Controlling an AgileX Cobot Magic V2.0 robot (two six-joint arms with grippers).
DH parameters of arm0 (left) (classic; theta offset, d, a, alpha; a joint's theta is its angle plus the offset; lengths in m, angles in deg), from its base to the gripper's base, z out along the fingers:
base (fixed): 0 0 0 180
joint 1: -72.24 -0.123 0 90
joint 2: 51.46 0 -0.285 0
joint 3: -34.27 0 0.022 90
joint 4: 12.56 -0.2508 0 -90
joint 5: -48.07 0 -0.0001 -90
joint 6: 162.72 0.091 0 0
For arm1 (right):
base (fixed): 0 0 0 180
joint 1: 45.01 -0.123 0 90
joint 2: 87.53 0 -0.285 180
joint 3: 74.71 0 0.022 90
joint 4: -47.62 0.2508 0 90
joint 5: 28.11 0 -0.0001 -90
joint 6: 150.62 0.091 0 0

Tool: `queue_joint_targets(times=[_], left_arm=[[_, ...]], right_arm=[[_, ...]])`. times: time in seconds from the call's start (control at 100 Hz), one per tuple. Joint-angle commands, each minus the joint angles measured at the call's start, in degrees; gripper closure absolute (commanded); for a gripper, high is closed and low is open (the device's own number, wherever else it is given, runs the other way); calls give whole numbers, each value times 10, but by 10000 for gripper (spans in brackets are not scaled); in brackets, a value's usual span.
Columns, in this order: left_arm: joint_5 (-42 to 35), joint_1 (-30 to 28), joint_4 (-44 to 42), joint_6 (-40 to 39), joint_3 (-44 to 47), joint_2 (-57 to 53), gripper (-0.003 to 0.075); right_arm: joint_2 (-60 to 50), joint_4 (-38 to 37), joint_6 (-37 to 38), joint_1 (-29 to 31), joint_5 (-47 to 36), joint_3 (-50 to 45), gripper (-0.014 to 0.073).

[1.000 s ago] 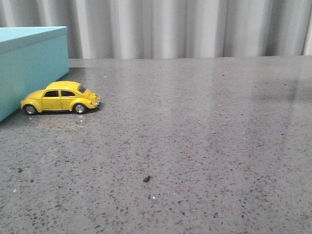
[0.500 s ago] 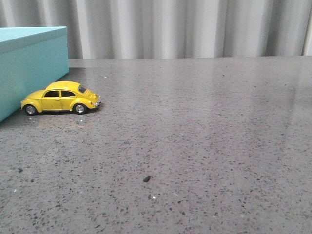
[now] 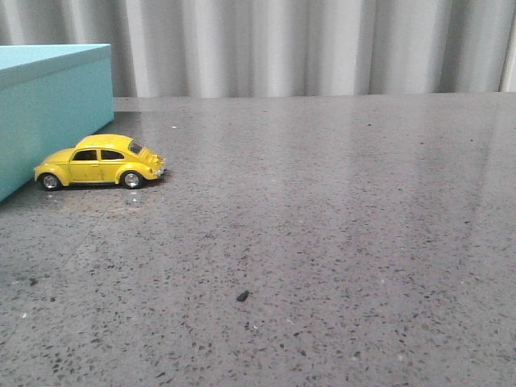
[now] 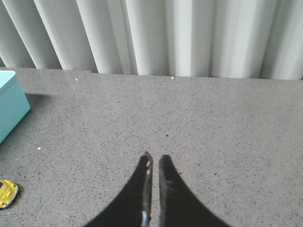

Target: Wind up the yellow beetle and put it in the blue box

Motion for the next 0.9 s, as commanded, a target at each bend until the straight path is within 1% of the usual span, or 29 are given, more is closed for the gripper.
queue_joint_targets(times=[0.0, 0.11, 0.27, 0.52, 0.64, 0.72, 0.82, 0.89], left_arm=[[-38, 12, 4, 12, -34, 23, 741], [-38, 27, 4, 16, -53, 48, 741], [-35, 53, 4, 27, -81, 86, 741], [-31, 89, 4, 27, -133, 153, 741], [-14, 104, 4, 27, -163, 185, 741], [0, 115, 4, 52, -183, 206, 741], [16, 130, 4, 79, -208, 235, 738], [18, 142, 4, 104, -223, 250, 707]], right_arm=[[-44, -8, -3, 0, -74, -23, 635], [-81, -8, -3, 0, -92, -63, 635], [-126, -8, -3, 0, -93, -99, 635], [-181, -8, -3, 0, -88, -115, 635], [-213, -8, -3, 0, -121, -134, 635], [-233, -8, -3, 0, -135, -146, 635], [-250, -8, -3, 0, -128, -152, 635], [-253, -8, -3, 0, -122, -152, 635]])
